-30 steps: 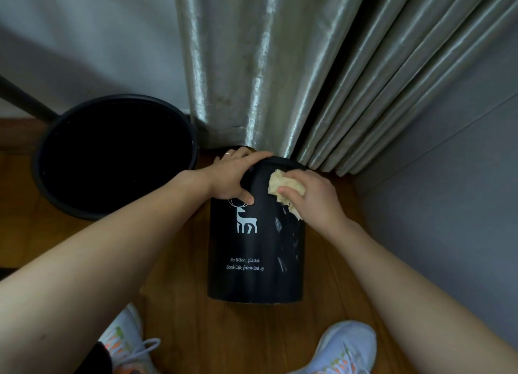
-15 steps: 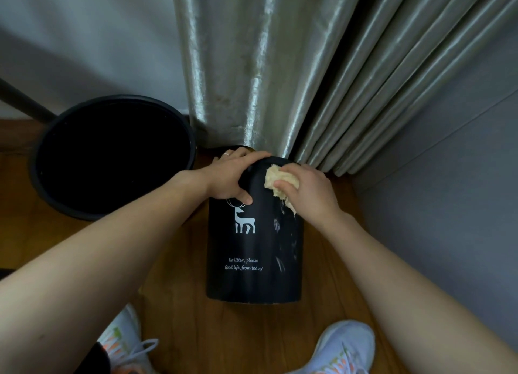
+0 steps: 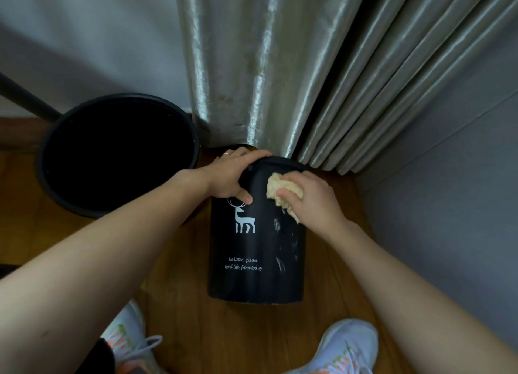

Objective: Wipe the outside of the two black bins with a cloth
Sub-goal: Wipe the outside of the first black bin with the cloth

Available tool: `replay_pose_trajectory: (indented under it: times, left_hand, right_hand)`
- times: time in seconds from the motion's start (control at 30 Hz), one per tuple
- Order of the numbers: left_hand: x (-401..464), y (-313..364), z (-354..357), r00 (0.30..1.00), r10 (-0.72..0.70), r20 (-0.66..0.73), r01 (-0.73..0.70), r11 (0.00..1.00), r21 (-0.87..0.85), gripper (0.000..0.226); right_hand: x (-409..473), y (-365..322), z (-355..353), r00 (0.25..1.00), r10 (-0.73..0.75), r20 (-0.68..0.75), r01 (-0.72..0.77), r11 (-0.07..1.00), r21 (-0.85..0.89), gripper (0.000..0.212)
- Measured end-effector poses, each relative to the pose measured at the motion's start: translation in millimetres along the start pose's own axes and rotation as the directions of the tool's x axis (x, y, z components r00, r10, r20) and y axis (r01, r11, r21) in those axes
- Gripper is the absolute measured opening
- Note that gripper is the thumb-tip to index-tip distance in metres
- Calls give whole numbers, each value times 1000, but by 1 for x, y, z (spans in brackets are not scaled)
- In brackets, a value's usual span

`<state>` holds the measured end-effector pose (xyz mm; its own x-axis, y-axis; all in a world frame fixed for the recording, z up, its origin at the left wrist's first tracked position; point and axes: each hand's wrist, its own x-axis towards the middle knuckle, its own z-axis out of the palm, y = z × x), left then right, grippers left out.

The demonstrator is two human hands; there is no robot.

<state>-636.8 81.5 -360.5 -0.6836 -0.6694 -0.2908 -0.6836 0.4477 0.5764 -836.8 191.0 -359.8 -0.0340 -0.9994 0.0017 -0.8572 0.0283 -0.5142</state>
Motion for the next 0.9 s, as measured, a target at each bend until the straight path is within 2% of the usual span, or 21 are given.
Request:
replay_pose_trajectory:
  times: [0.1, 0.17, 0.3, 0.37, 0.47, 0.53, 0.6, 0.67, 0.77, 0.83, 0.9]
  left_hand:
    - [-2, -2, 0, 1000, 5, -1, -5, 1000, -16, 110]
    - [-2, -2, 1, 1000, 6, -3, -6, 1000, -18, 110]
    - [0, 0, 0, 1000, 7, -3, -7, 1000, -7, 111]
    - [-1, 1, 0, 1000, 7, -2, -7, 1000, -6, 111]
    - [-2, -1, -1, 1000, 8, -6, -8, 1000, -21, 110]
    - [-3, -2, -1, 1000, 10, -10, -10, 999, -32, 110]
    - [-3, -2, -2, 1000, 11, -11, -11, 999, -36, 109]
    - [-3, -2, -1, 1000, 10, -13, -11, 999, -34, 109]
    - [-3, -2, -2, 1000, 12, -10, -12, 999, -36, 110]
    - [-2, 0, -1, 1000, 11, -7, -11, 999, -32, 110]
    - [-2, 0, -1, 1000, 9, -9, -9, 1000, -30, 111]
  right_hand:
    - [-20, 4, -2, 986, -109, 122, 109, 994, 6, 30]
    - [-21, 8, -5, 978, -137, 156, 144, 989, -32, 29]
    - [-5, 8, -6, 1000, -6, 23, 7, 999, -39, 30]
    - [-7, 6, -3, 1000, -5, 15, 5, 1000, -19, 31]
    - [-34, 5, 0, 980, -151, 128, 154, 988, -7, 35]
    - [-52, 5, 0, 935, -273, 227, 283, 959, -14, 37]
    - [-58, 7, 0, 905, -332, 266, 351, 936, -27, 36]
    - [-52, 7, 0, 927, -313, 205, 329, 943, -45, 35]
    - [-32, 3, 2, 991, -130, 42, 132, 989, -73, 30]
    - [-25, 1, 4, 999, -37, -8, 36, 995, -88, 30]
    - [-34, 1, 5, 997, -73, 19, 75, 994, -76, 30]
